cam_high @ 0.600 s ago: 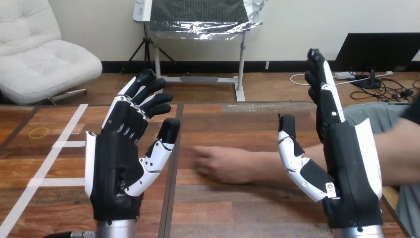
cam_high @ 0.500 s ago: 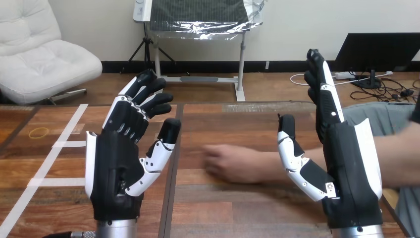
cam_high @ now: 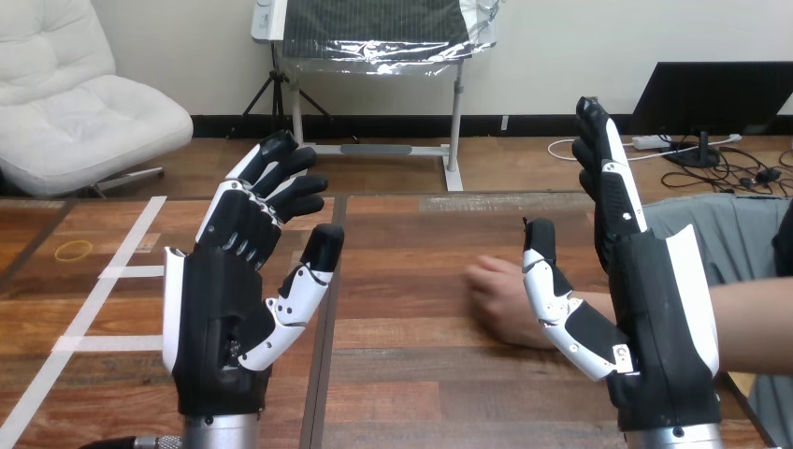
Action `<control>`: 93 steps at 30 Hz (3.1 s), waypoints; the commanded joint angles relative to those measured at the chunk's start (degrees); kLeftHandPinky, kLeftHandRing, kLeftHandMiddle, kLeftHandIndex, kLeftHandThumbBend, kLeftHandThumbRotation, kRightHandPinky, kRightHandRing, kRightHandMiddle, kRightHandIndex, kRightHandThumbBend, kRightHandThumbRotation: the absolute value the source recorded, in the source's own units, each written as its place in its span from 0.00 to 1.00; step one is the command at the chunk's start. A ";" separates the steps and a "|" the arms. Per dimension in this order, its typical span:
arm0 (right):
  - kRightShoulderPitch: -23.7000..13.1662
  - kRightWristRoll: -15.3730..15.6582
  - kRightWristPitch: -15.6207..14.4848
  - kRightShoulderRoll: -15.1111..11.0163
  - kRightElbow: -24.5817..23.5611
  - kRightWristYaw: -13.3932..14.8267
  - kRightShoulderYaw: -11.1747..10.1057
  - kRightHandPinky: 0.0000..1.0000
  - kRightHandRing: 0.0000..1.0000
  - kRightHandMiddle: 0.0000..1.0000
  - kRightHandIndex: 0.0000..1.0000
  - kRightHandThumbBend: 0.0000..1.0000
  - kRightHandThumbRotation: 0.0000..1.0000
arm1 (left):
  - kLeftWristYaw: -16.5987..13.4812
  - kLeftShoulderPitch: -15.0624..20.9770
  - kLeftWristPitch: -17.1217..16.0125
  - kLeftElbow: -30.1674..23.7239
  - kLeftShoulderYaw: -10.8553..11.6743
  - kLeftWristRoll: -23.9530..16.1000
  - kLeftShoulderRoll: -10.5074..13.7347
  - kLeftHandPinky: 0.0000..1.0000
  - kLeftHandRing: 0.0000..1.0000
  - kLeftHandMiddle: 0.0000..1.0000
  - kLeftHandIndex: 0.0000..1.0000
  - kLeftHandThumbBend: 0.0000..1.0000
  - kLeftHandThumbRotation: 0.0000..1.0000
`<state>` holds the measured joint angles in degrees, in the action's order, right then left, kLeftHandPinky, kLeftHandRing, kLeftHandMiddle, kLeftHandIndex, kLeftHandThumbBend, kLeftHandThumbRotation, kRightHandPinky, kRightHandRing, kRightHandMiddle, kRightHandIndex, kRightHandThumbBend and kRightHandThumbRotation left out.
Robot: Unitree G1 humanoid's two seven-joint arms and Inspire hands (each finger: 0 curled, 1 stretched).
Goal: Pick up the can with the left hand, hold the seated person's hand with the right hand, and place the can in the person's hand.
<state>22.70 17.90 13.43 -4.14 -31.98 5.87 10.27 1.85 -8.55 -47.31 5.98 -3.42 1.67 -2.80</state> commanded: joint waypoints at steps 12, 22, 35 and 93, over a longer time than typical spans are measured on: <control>-2.61 -0.13 -0.01 0.66 -2.33 -0.28 -0.95 1.00 1.00 1.00 1.00 0.00 0.00 | -0.20 2.47 -0.85 -2.28 -0.04 -0.24 -0.68 0.69 0.73 0.78 0.80 0.51 0.29; -2.57 -0.26 -0.57 0.80 -2.58 -0.47 -1.16 1.00 1.00 1.00 1.00 0.00 0.00 | -0.60 2.43 -0.82 -2.54 0.25 -0.93 -0.71 0.70 0.74 0.79 0.80 0.51 0.29; -3.05 -0.27 -0.25 0.53 -2.16 -0.50 -1.66 1.00 1.00 1.00 1.00 0.00 0.00 | -9.60 3.47 0.14 -3.16 5.49 -12.44 -1.39 0.74 0.78 0.81 0.82 0.55 0.28; -4.95 -1.03 -1.66 0.75 -0.99 -1.49 -2.97 0.99 1.00 1.00 1.00 0.00 0.00 | 5.65 6.52 33.54 -18.64 16.17 -27.24 30.65 0.87 0.92 0.94 0.89 0.80 0.34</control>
<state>21.50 17.72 11.51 -4.11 -31.98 4.40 8.06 3.25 -6.36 -16.98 -8.53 12.67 -27.06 23.91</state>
